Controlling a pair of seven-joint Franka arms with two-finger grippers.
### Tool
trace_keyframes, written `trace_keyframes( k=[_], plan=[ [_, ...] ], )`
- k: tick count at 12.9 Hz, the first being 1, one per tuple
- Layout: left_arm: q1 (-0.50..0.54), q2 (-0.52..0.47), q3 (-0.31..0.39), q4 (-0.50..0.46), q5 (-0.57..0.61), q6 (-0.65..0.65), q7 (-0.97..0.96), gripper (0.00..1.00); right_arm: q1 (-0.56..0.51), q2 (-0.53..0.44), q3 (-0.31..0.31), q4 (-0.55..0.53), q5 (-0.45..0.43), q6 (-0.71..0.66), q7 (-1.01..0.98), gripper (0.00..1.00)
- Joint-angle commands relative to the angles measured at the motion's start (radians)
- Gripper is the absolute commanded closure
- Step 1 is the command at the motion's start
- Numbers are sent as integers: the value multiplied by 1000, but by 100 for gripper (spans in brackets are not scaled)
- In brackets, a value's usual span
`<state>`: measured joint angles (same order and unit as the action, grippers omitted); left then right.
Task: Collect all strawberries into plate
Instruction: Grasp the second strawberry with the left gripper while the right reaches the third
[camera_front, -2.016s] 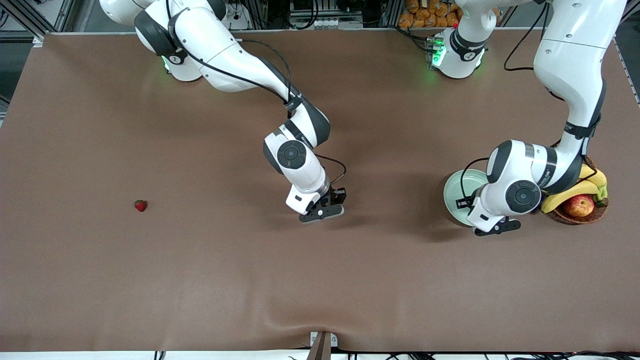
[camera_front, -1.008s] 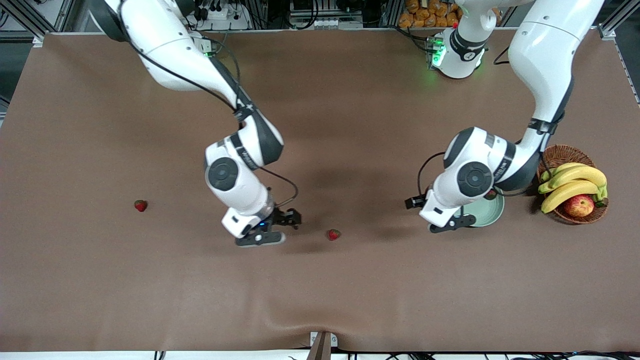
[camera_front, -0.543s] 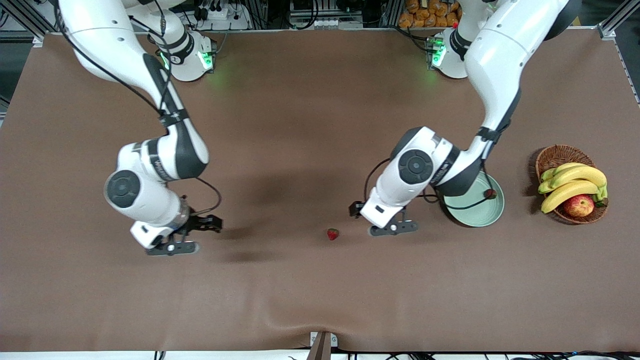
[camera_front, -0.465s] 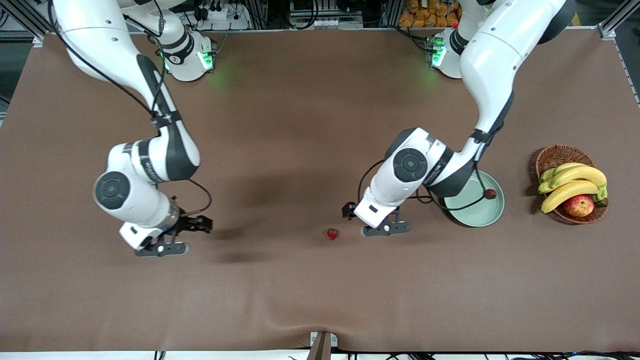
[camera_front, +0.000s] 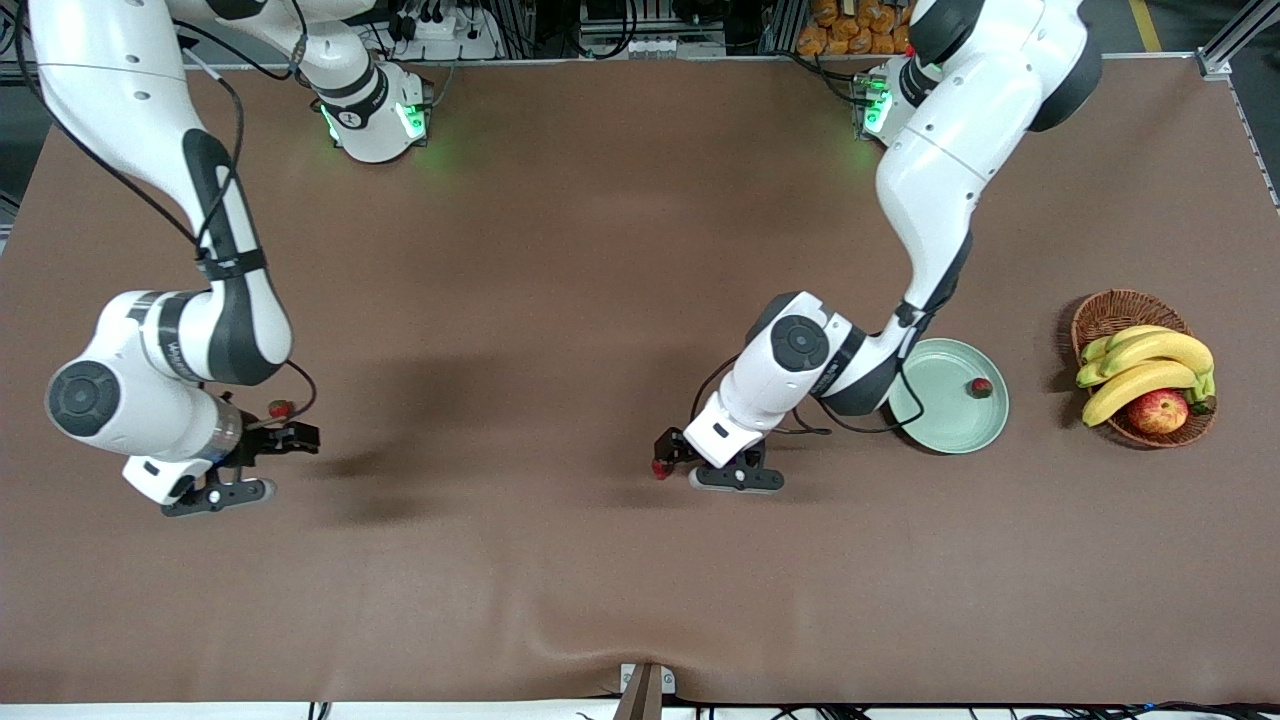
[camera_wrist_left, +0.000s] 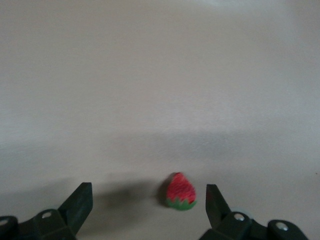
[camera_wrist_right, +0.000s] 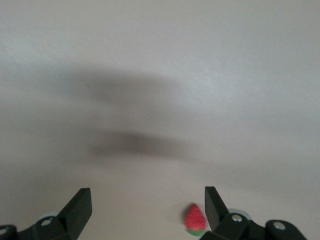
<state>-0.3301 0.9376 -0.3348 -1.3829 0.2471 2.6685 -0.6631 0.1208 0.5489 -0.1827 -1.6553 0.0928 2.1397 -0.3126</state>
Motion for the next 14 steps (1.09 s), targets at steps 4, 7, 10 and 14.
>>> trace_keyframes(
  k=[4,7,10,14],
  plan=[
    [-148,82,140,97,0,82,17,0,-112,-50,19,-190,-18,148,-155,0],
    [-184,109,175,100,-2,152,19,7,-118,-38,19,-242,-18,200,-155,0],
    [-202,115,183,97,0,152,7,22,-118,-35,19,-273,-16,194,-152,0],
    [-205,104,183,90,3,151,10,67,-138,-23,20,-296,-4,197,-140,0]
  ],
)
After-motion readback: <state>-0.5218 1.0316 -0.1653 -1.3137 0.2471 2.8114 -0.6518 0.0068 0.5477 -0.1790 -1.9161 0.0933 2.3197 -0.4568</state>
